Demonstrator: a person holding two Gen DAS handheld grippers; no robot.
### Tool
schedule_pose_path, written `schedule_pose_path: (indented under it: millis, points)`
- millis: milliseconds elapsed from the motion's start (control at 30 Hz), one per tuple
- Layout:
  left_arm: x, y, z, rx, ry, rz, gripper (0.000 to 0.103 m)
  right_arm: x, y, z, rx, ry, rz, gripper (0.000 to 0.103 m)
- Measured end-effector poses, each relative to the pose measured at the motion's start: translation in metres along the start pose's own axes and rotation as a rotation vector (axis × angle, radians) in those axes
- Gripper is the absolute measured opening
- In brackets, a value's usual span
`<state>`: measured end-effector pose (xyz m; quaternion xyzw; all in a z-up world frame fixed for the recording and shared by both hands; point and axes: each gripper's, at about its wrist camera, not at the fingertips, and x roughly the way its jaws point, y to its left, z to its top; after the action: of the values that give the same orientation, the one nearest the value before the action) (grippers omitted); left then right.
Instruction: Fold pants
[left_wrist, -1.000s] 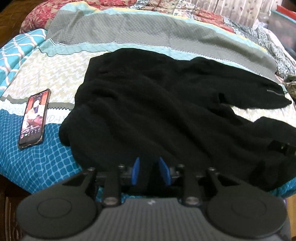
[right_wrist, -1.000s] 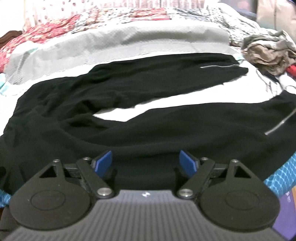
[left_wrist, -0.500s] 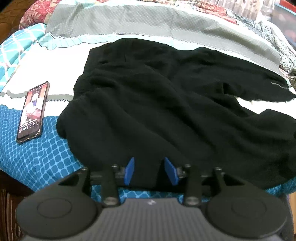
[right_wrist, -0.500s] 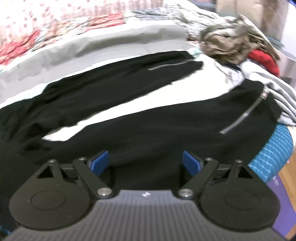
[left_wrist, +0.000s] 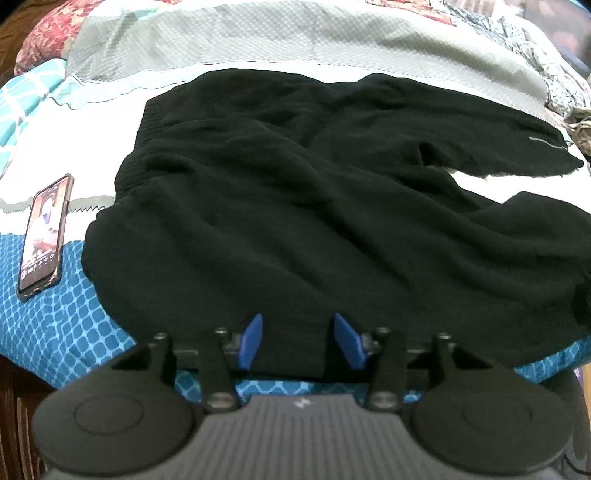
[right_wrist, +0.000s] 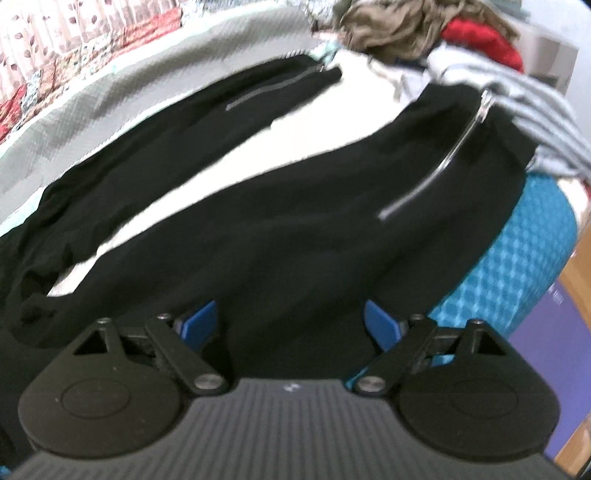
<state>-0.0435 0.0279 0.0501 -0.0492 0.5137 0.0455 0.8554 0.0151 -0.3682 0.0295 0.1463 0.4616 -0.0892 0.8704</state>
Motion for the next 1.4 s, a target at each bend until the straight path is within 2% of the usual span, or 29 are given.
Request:
schedule_pose_path:
  millis: [167,533,700,933,1167,1400]
  points:
    - [0.001,-0.003,0.000,0.007,0.007,0.004,0.048,0.002,0.009,-0.007,-0.039,0.039,0.040,0.093]
    - [0.008,-0.008,0.002,0.023,0.029,0.013,0.051,-0.005,0.023,-0.020,-0.183,0.112,0.149,0.093]
    - [0.010,-0.009,0.002,0.025,0.036,0.018,0.053,-0.015,0.027,-0.028,-0.269,0.191,0.228,0.093]
    - [0.011,-0.016,-0.001,0.035,0.037,0.018,0.055,-0.028,0.048,-0.064,-0.490,0.364,0.335,0.093]
    - [0.010,-0.019,-0.004,0.036,0.037,0.019,0.055,-0.020,0.055,-0.090,-0.587,0.472,0.357,0.093]
    - [0.010,-0.019,-0.006,0.036,0.034,0.015,0.055,-0.018,0.064,-0.099,-0.616,0.487,0.342,0.093]
